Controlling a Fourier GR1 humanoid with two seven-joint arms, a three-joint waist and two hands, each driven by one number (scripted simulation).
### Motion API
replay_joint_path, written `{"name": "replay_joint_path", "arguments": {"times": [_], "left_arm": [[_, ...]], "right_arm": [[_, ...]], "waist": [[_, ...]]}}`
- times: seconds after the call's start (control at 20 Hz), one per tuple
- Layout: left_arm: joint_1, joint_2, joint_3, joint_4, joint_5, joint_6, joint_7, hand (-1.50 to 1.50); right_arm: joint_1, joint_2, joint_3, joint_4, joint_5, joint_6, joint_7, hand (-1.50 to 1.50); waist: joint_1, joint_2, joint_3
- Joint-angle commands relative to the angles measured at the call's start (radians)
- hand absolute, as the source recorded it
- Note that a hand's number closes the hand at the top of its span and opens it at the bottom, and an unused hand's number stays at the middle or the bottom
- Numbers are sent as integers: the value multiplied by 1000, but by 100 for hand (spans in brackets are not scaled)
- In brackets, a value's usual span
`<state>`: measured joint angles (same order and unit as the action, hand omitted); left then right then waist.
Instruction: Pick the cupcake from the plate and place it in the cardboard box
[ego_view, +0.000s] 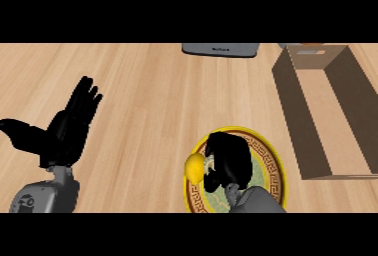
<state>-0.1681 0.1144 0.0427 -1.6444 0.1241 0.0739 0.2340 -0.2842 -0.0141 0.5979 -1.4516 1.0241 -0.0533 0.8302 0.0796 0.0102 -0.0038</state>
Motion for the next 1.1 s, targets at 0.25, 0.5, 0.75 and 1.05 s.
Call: {"name": "replay_joint_path", "arguments": {"times": [0.25, 0.5, 0.75, 1.05], "left_arm": [[-4, 16, 19, 3, 13, -10, 18, 0], [-18, -8, 19, 15, 3, 17, 9, 0], [86, -2, 26, 17, -15, 4, -76, 0], [47, 17, 48, -24, 8, 12, 5, 0]], "right_arm": [[-531, 14, 165, 301, -152, -21, 82, 150], [-723, 14, 267, 284, -269, -21, 199, 150], [-782, 14, 142, 248, -163, -169, 322, 150], [-880, 5, -13, 271, -27, -161, 410, 150]], "waist": [[-8, -1, 3], [-24, -6, 3], [-44, -12, 3], [-74, -18, 3]]}}
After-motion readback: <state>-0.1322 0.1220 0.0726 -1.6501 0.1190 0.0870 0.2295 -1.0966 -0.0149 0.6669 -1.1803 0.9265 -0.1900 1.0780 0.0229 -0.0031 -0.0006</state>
